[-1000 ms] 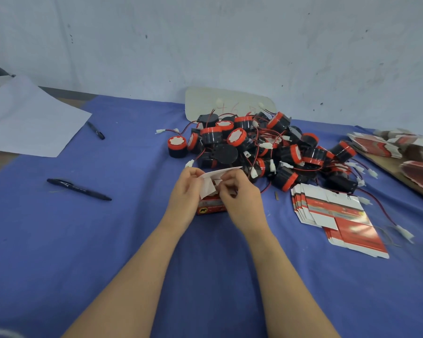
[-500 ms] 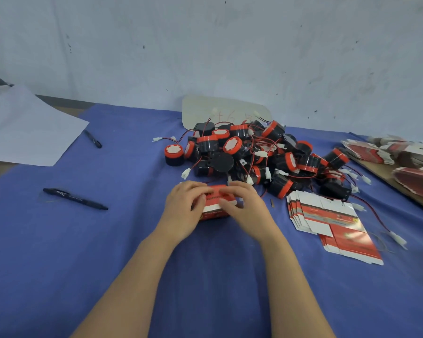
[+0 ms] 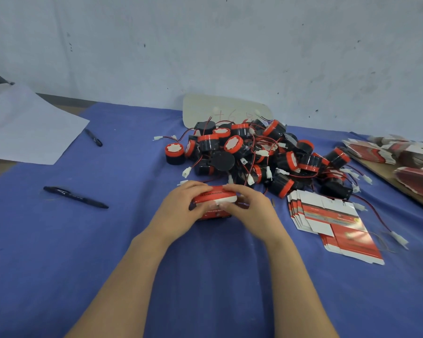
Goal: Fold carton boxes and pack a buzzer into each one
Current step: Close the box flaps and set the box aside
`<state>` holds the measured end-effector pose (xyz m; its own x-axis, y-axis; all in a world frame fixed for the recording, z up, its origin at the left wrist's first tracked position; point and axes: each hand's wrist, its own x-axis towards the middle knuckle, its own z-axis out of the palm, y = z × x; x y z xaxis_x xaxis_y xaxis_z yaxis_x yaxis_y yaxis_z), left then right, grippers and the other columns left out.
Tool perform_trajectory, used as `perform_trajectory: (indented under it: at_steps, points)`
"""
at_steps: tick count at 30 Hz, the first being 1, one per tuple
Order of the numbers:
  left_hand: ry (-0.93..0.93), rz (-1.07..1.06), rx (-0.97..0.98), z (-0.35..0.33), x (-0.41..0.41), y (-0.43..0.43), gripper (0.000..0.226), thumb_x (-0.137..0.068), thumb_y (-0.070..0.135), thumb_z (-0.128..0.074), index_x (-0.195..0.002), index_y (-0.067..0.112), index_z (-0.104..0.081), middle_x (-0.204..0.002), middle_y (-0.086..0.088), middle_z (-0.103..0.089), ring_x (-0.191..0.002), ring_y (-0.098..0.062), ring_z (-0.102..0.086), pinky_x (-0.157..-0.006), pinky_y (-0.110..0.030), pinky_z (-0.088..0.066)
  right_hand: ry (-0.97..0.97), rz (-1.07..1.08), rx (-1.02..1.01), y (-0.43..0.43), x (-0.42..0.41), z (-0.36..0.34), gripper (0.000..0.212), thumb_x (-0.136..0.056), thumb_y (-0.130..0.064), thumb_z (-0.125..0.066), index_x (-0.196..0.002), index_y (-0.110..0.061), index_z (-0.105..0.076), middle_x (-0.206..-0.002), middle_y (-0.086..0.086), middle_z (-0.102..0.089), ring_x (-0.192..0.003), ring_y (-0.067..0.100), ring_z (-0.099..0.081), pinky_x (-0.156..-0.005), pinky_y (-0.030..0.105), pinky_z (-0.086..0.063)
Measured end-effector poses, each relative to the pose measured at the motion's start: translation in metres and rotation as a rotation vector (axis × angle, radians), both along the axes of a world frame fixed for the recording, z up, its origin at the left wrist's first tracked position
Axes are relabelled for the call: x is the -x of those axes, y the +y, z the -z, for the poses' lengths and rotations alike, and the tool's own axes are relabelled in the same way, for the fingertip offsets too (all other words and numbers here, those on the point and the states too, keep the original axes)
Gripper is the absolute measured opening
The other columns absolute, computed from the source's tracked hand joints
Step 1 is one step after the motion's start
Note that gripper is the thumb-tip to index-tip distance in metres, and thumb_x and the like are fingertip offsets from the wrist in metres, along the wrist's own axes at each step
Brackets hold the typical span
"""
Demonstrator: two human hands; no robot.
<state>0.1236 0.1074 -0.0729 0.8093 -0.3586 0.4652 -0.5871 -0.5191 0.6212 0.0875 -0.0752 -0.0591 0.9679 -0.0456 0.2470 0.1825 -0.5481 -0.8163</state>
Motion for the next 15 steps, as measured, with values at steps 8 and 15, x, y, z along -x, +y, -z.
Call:
perform_trajectory:
  at_steps: [8,15]
  points:
    - [0.004,-0.037,0.077,0.003,-0.001,-0.004,0.033,-0.094,0.032,-0.057,-0.124,0.019,-0.064,-0.122,0.008,-0.063,-0.113,0.001,-0.051,-0.094,-0.012,-0.040,-0.020,0.073,-0.113,0.009,-0.005,0.002,0.022,-0.086,-0.024,-0.070,-0.108,-0.024,-0.068,-0.103,-0.012,-0.067,-0.084,-0.006,-0.061,-0.068,0.005,-0.044]
    - [0.066,-0.048,0.166,0.002,0.001,-0.007,0.031,-0.093,0.031,-0.058,-0.121,0.020,-0.065,-0.110,0.017,-0.059,-0.101,-0.002,-0.055,-0.081,-0.003,-0.040,-0.025,0.126,-0.149,0.012,-0.006,0.005,0.018,-0.087,-0.029,-0.068,-0.105,-0.029,-0.066,-0.100,-0.012,-0.066,-0.089,0.001,-0.061,-0.063,0.006,-0.045]
